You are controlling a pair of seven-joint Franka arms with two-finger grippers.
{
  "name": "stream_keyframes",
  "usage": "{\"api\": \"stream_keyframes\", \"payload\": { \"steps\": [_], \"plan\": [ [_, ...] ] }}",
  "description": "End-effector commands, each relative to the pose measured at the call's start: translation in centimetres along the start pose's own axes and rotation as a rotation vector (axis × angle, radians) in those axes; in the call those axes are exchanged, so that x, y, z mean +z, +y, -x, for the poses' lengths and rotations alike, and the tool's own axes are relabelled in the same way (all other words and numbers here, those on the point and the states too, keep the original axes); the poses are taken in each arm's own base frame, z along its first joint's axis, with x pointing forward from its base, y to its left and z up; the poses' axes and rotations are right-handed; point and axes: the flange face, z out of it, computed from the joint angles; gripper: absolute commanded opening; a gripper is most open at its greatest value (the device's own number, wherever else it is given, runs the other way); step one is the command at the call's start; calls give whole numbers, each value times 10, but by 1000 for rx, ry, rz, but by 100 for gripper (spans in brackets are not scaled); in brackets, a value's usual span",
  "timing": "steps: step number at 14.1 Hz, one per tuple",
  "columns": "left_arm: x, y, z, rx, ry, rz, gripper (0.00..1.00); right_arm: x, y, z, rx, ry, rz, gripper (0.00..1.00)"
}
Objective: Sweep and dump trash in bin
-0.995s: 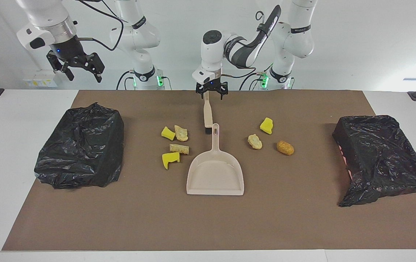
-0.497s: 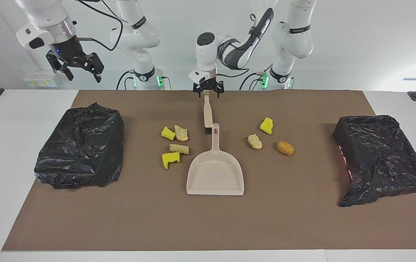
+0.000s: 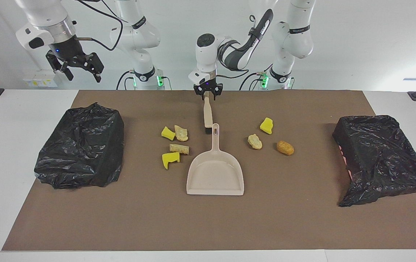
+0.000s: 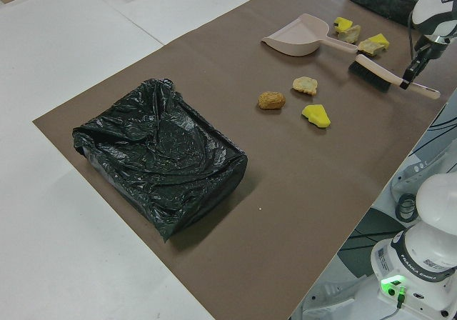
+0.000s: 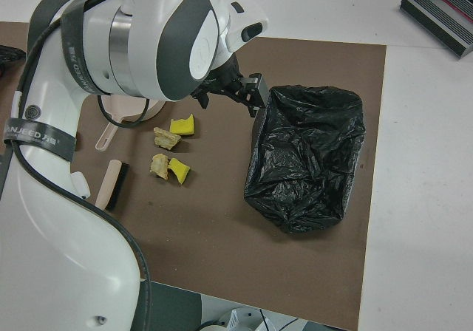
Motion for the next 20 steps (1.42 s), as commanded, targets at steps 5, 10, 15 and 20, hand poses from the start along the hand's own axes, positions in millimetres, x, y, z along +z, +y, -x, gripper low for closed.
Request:
{"api": "stream_keyframes", "payload": {
  "steps": [5,10,15,20],
  "plan": [
    [-42,-54,-44,-174,-113,-124,0,-1,-4,7,-14,-11,10,100],
    [-53,-111,-91,-421,-133,-222,0,46,-84,-27,18,-28,14,100],
    [-42,-155,-104,-829,-188,-296,0,131,-187,-75,39,-24,0,100],
    [-11,-199,-62,-803,-240,-325,0,195,-286,-82,101,-16,-75,100]
  ]
}}
